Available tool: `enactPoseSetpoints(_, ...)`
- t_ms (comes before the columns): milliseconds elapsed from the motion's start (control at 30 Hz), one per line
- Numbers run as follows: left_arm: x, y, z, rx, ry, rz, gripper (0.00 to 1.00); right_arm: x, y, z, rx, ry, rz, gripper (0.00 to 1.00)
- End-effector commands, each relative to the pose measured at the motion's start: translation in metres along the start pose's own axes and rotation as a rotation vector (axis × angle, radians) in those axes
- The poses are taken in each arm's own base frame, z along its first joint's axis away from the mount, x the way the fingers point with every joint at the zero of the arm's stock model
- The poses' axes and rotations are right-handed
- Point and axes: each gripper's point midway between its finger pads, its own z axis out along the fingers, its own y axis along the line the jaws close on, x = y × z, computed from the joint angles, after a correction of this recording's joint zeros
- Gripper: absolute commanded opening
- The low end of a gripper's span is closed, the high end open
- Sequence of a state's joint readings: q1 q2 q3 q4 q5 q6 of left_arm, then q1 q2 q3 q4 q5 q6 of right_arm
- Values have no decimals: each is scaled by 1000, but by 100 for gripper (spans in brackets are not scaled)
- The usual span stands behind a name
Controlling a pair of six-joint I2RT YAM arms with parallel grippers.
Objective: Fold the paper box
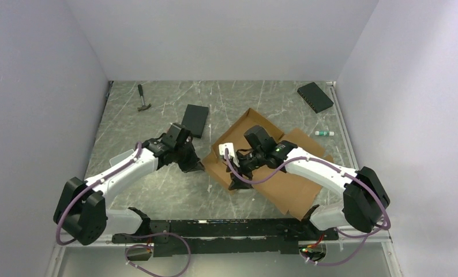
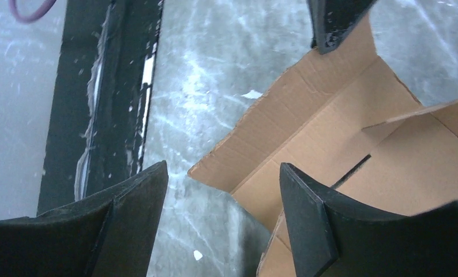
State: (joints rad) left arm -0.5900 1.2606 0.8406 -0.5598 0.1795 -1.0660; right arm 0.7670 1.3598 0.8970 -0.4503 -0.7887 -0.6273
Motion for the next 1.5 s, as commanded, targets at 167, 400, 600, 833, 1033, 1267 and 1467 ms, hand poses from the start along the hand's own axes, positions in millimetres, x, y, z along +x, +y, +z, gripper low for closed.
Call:
enactPoseSetpoints(167, -31, -10, 3, 21, 7, -42, 0, -39, -33, 7, 204, -105, 175, 80)
enactPoseSetpoints(400, -35, -18, 2, 28, 38, -73, 0, -31, -48, 29, 338, -44, 217, 79)
enactPoseSetpoints(600, -35, -19, 2, 34, 60, -88, 0, -23, -64, 37, 444, 6, 237, 67)
enactPoseSetpoints(833, -37, -21, -1, 54, 53, -96, 0, -18, -76, 37, 521, 40, 262, 33)
enactPoseSetpoints(1033, -43, -29, -11, 98, 22, -94, 14, -28, -78, 31, 538, 18, 296, 0)
enactPoseSetpoints(1267, -42, -9, -33, 51, -66, -59, 57, -39, -78, 21, 476, -60, 414, 0)
enactPoseSetpoints(1467, -21, 6, -32, 180, -98, -55, 70, -45, -80, 13, 392, -139, 551, 0)
